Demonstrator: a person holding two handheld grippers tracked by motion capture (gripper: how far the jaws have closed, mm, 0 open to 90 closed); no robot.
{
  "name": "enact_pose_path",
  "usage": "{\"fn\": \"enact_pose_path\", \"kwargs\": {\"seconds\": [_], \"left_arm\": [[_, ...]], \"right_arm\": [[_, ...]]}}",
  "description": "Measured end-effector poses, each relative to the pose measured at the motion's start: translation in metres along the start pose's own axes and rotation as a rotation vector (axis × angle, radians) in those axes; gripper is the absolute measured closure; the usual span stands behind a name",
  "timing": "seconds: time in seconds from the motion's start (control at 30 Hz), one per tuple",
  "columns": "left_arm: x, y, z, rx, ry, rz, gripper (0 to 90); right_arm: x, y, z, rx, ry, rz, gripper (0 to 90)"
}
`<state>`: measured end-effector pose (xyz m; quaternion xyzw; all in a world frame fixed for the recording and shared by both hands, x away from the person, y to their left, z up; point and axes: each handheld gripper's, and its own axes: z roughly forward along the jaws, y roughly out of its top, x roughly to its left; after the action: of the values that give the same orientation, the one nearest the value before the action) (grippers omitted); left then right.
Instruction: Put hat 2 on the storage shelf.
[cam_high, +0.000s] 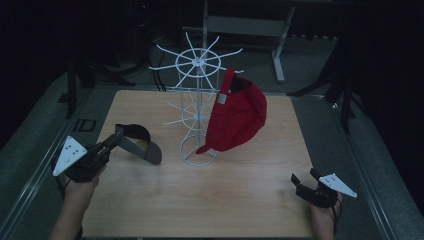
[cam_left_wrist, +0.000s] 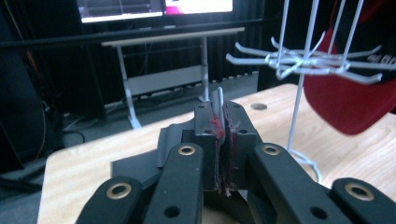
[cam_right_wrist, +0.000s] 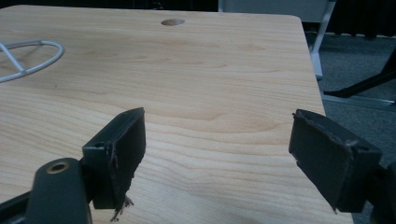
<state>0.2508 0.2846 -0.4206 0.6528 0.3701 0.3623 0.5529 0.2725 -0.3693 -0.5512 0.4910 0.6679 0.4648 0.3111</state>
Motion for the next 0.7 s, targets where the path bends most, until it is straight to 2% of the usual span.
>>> {"fn": "enact_pose_path", "kwargs": {"seconds": [0.2, 0.53, 0.7], "left_arm": [[-0.006, 0.027, 0.000, -0.059, 0.013, 0.050, 86.8], [-0.008, 0.052, -0.010, -0.092, -0.008, 0.063, 86.7], [-0.007, 0.068, -0.012, -0.100, -0.005, 0.095, 86.7]], "right_arm": [[0.000, 0.000, 0.000, 0.003, 0.000, -0.001, 18.5], [0.001, 0.000, 0.001, 0.009, 0.005, 0.000, 18.5], [0.001, 0.000, 0.001, 0.009, 0.004, 0.001, 18.5]]}}
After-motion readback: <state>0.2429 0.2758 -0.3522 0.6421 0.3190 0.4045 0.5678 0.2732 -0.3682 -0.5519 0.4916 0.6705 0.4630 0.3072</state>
